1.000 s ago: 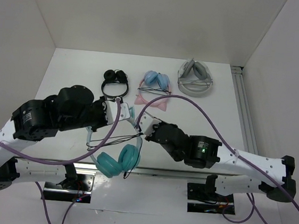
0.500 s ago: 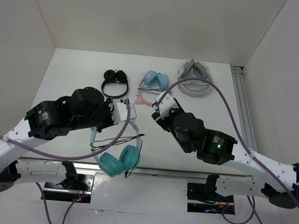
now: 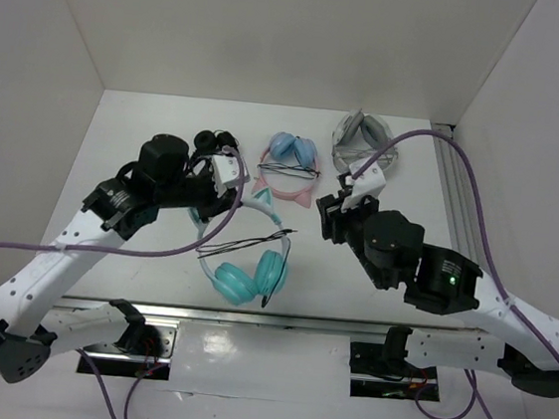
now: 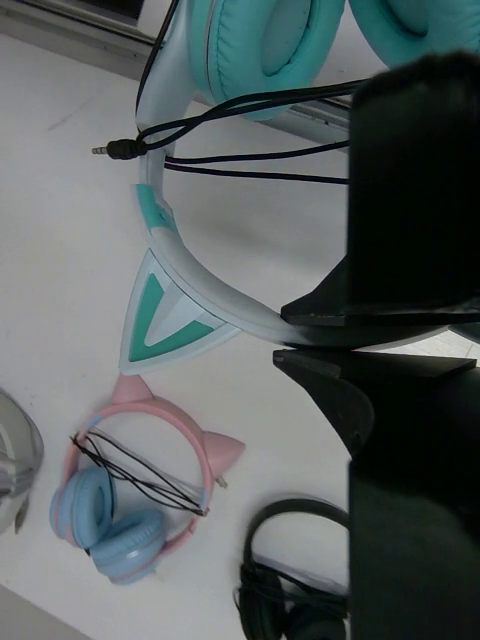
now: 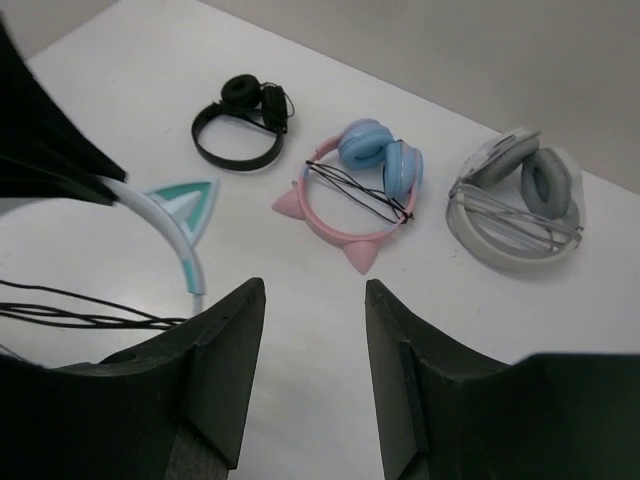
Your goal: Wrap the headphones
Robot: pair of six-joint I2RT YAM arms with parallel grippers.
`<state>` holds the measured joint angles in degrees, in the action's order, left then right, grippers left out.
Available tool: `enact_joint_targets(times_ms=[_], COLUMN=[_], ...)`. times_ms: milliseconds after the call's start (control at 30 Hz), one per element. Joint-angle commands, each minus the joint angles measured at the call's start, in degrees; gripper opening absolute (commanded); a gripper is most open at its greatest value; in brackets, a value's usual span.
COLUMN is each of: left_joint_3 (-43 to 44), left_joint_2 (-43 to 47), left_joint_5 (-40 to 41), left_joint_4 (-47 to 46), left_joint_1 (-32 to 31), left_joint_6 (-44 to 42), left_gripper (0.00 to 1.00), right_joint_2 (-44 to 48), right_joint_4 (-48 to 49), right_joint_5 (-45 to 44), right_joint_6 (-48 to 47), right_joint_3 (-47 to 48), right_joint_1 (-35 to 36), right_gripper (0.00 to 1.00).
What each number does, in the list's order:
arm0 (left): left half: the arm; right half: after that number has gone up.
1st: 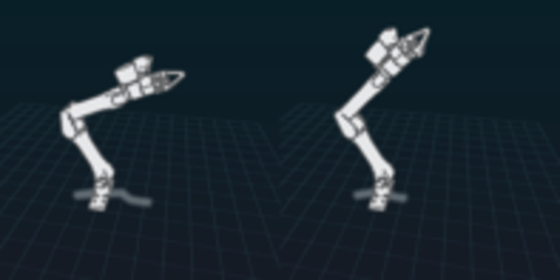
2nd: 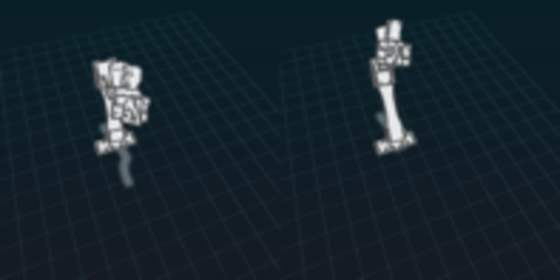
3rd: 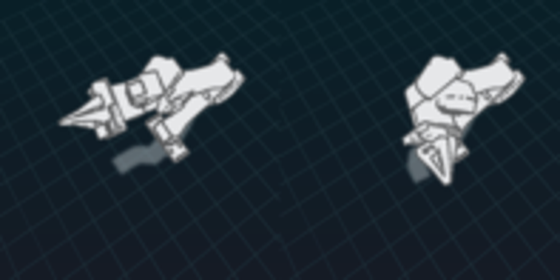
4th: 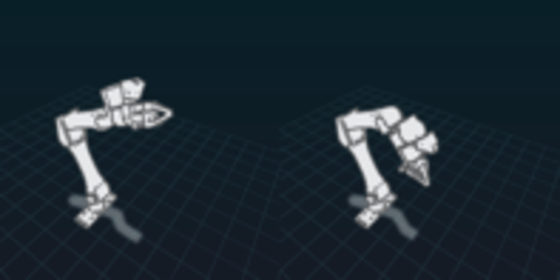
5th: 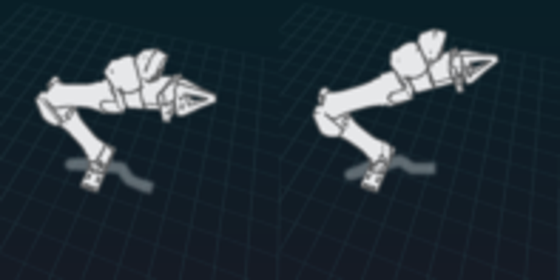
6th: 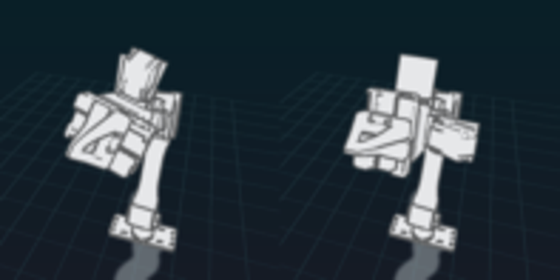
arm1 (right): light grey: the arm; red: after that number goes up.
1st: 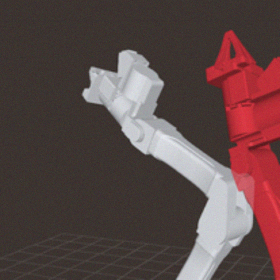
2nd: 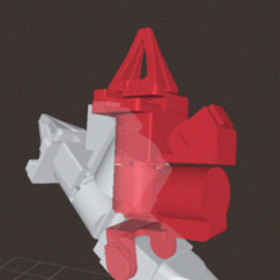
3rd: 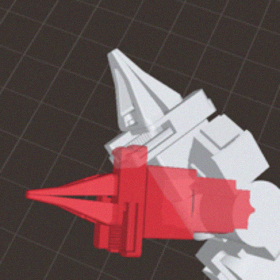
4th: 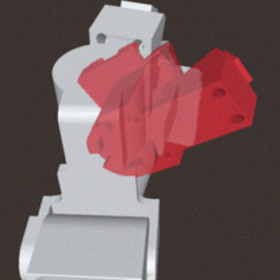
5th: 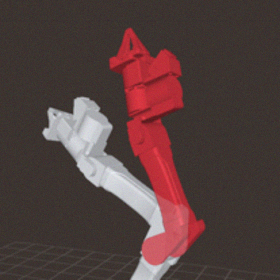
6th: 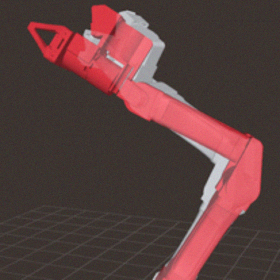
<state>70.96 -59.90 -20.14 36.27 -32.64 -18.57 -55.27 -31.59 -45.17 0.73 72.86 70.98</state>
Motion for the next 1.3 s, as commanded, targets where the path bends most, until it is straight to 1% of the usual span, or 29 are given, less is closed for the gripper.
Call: enact_joint_targets(times_ms=[0,33,67,133,167,200,233,267,300,333,367,433,533,700,767,833,900,1067,1167,1200,1267], left_joint_3=[-3.5,-5.1,-5.7,-5.7,-5.7,-4.7,-2.1,-0.3,1.4,4.2,5.1,7.4,8.9,8.9,9.5,11.6,12.1,12.6,15.3,15.3,16.1], left_joint_2=[-3.9,-5.5,-7.2,-13.3,-15.6,-18.0,-23.1,-25.7,-28.1,-30.3,-33.8,-36.6,-41.4,-48.0,-51.5,-55.0,-56.5,-59.1,-61.6,-62.1,-62.6], left_joint_5=[-17.5,-20.9,-22.3,-24.8,-26.3,-28.9,-32.1,-33.5,-34.8,-37.1,-37.1,-36.0,-35.4,-37.0,-37.0,-37.8,-37.8,-37.2,-37.8,-37.8,-37.8], left_joint_4=[-19.0,-21.3,-25.3,-27.9,-29.0,-29.6,-29.6,-28.3,-26.9,-26.0,-25.5,-24.7,-25.3,-29.5,-29.5,-27.4,-26.8,-28.9,-25.5,-23.9,-23.9], left_joint_1=[4.2,5.0,6.0,6.9,8.8,10.0,10.9,12.7,12.7,13.4,13.4,12.8,12.8,12.2,12.2,11.6,10.6,10.6,10.6,10.6,10.6], left_joint_6=[3.8,4.4,4.4,3.8,3.3,2.1,0.8,-0.1,-0.1,-2.5,-3.0,-5.2,-5.9,-5.3,-5.3,-5.9,-6.4,-5.9,-6.5,-7.0,-6.4], left_gripper=[0.00,0.00,0.00,0.00,0.00,0.00,0.00,0.00,0.00,0.00,0.00,0.00,0.00,0.00,0.00,0.00,0.00,0.00,0.00,0.02,0.07], right_joint_2=[2.4,3.0,3.0,3.0,3.5,4.1,4.1,4.9,4.9,4.9,4.9,4.9,5.5,8.9,10.5,11.2,11.2,10.6,10.1,10.1,10.1], right_joint_4=[-1.5,-1.5,-2.0,-2.5,-3.4,-3.4,-3.4,-3.4,-3.4,-4.1,-4.6,-5.4,-6.6,-8.0,-8.6,-9.2,-9.2,-9.7,-9.1,-9.1,-8.6], right_joint_5=[1.6,2.4,3.3,4.2,4.7,4.7,5.3,5.4,5.4,5.4,5.4,5.4,6.2,6.2,5.5,5.5,6.1,7.1,7.1,7.1,7.1], right_joint_6=[4.7,4.7,5.3,5.9,5.9,5.9,5.9,5.9,5.9,5.9,5.9,5.3,4.8,5.3,5.3,5.3,5.3,5.3,5.3,5.3,5.3], right_joint_3=[2.3,2.3,2.3,2.3,2.3,2.3,2.3,1.8,1.8,2.4,2.4,3.6,3.6,2.3,2.3,2.3,2.3,2.8,2.3,1.7,1.7], right_joint_1=[-0.1,-0.1,-0.1,-0.1,-0.1,-0.1,-0.1,-0.1,-0.1,-0.1,-0.1,-0.1,-0.1,-0.1,-0.1,-0.1,-0.1,-0.1,-0.1,-0.1,-0.1], right_gripper=[0.52,0.52,0.52,0.52,0.52,0.52,0.52,0.52,0.53,0.53,0.53,0.53,0.53,0.53,0.53,0.53,0.53,0.53,0.53,0.53,0.53])
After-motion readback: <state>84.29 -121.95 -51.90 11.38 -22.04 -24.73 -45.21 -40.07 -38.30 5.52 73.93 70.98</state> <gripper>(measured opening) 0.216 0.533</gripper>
